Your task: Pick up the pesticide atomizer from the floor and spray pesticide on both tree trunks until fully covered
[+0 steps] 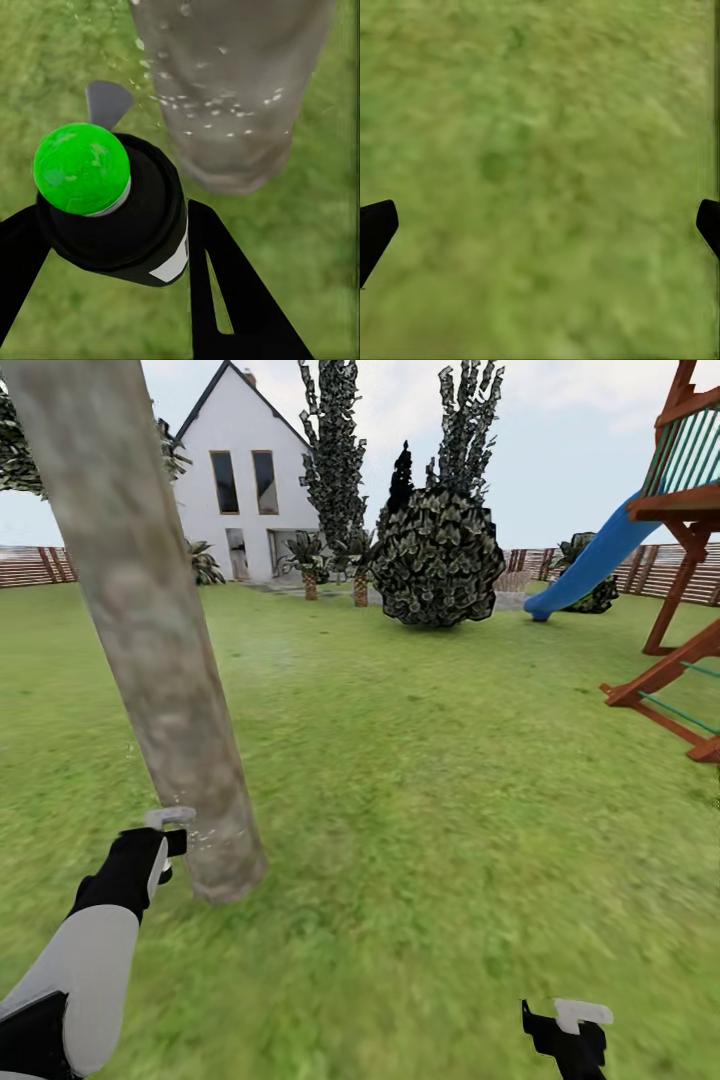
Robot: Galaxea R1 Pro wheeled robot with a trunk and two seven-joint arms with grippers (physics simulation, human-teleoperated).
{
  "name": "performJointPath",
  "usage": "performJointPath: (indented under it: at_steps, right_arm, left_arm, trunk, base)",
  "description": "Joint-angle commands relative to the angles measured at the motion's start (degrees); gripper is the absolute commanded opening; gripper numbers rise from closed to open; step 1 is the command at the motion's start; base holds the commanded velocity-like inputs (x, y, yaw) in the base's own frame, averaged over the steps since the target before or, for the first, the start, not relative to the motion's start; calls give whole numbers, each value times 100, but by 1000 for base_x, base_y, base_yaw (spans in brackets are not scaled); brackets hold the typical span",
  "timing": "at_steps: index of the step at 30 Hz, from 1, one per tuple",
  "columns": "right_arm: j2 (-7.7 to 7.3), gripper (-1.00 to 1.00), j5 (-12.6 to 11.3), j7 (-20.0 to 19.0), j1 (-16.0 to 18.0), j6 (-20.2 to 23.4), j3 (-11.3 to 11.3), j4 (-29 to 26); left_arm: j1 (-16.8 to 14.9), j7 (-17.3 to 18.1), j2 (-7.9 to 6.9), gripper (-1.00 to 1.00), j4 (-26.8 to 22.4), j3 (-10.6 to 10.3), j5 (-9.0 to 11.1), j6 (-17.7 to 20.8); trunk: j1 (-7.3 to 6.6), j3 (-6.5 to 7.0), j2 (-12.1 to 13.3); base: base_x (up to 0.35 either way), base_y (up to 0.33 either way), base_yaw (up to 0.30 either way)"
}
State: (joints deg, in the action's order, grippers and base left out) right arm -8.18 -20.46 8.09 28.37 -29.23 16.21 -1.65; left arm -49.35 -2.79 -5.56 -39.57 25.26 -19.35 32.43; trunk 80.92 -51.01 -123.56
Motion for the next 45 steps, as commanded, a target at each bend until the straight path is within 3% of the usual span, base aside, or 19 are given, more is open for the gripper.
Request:
performJointPath:
  at_steps: [1,12,28,33,45]
  right_arm:
    - [0,100,-28,25,1,-4,49,-2]
    - [0,100,-28,26,1,-4,49,-2]
    - [-8,100,-28,24,1,-4,49,-2]
    - [-8,100,-28,19,1,-4,49,-2]
    - [-8,100,-28,18,1,-4,49,-2]
  left_arm:
    - [-4,-11,2,-100,-7,5,2,27]
    - [-4,-20,11,-100,21,40,10,18]
    - [18,-20,29,-100,61,45,11,16]
    - [323,-10,17,-100,71,47,11,-33]
    - [342,-28,14,-100,62,38,2,-4]
  trunk:
    - [-1,-5,-2]
    - [-1,-5,-2]
    - [-1,-5,-2]
    - [-1,-5,-2]
    - [-1,-5,-2]
  base:
    - [16,-273,0]
    - [133,-255,217]
    - [120,-200,31]
    - [7,-2,242]
    - [204,-174,9]
